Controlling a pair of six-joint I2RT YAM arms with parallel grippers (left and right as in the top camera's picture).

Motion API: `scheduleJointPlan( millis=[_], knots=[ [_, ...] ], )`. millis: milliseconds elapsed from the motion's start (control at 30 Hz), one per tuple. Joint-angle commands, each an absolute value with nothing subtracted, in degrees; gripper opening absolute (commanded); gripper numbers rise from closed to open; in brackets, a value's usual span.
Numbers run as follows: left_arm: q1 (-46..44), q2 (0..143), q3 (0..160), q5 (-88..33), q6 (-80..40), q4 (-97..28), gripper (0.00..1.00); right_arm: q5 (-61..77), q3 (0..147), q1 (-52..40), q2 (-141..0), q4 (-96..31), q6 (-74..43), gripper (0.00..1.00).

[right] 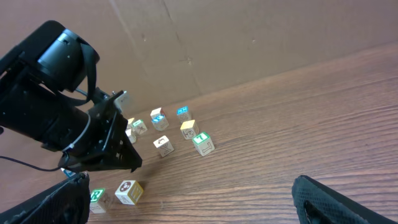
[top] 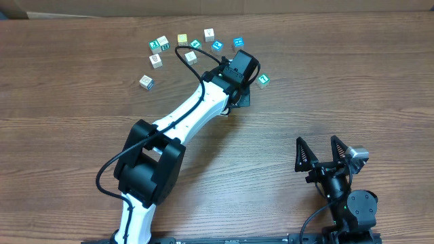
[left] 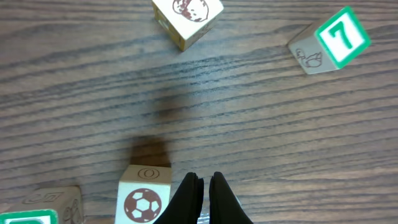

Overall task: Form a horizontal line
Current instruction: 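Lower the O block right of the R block and open the left gripper, then raise the left gripper up from the placed blocks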

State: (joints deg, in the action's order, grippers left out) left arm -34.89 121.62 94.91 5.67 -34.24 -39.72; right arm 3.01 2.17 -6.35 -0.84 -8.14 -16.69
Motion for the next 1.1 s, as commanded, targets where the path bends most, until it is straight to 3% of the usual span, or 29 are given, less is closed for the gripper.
scheduleJointPlan(
  millis=[0,233,1067],
  knots=[
    [-35.3,124.1,94.5,4.1,-36.2,-39.7,0.04,3.1,2.0,-6.0,-0.2,-7.8,-16.9,1.0],
    [-35.3,124.3,94.5,0.0,-36.2,-36.8,0.04,3.1,2.0,-6.0,-0.2,-7.8,-16.9,1.0],
    [-35.4,130.0,94.5,6.6,-36.2,-37.0,0.04,3.1,2.0,-6.0,-0.2,-7.8,-16.9,1.0]
  ],
)
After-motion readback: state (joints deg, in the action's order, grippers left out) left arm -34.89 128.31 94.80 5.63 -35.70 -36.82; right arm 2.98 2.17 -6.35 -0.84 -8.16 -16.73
